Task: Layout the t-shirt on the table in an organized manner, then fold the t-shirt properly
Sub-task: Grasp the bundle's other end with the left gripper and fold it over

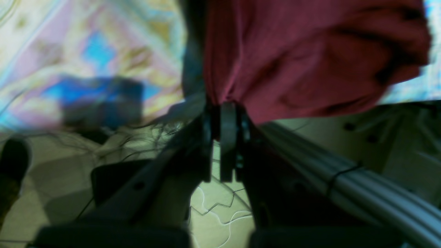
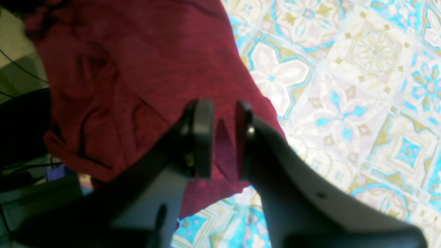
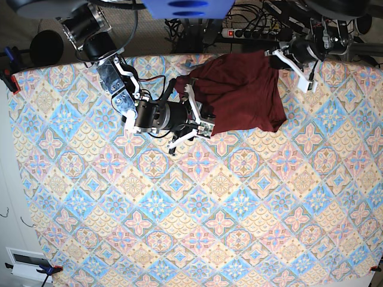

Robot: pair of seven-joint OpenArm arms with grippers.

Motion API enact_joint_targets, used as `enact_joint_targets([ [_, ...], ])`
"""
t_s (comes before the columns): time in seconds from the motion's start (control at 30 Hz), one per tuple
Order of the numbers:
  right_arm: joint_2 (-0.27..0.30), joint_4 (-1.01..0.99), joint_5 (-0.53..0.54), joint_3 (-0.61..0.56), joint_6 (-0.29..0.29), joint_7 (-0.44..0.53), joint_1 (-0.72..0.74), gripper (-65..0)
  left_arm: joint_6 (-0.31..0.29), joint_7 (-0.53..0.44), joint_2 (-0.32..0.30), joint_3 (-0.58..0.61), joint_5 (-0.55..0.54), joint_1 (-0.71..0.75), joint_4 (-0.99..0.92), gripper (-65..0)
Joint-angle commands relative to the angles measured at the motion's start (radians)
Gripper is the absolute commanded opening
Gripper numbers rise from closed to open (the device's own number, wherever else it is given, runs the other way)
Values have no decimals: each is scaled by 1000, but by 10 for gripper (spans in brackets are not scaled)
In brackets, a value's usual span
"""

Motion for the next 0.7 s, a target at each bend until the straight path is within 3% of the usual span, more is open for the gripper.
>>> enact_joint_targets([
  [0.0,-4,16,16,2,3,22,20,-540,-3,-8,-33,-5,-26,6,2,-650],
  [0.13,-4,16,16,1,3,22,20,-539,-3,-4,-55,-5,-27,6,4,-639],
  [0.33,-4,16,16,-3,3,22,20,-537,-3,-4,-49,-5,-34,9,6,-420],
  [0.47,-4,16,12,-3,3,22,20,-537,-3,-2,-67,-14,-176,12,6,-278],
  [0.53,-4,16,11,-1,3,22,20,-537,-3,-13,-84,-29,-273,20,7,-256],
  [0.67,-4,14,11,4,3,22,22,-539,-3,-31,-82,-74,-429,23,7,-295],
])
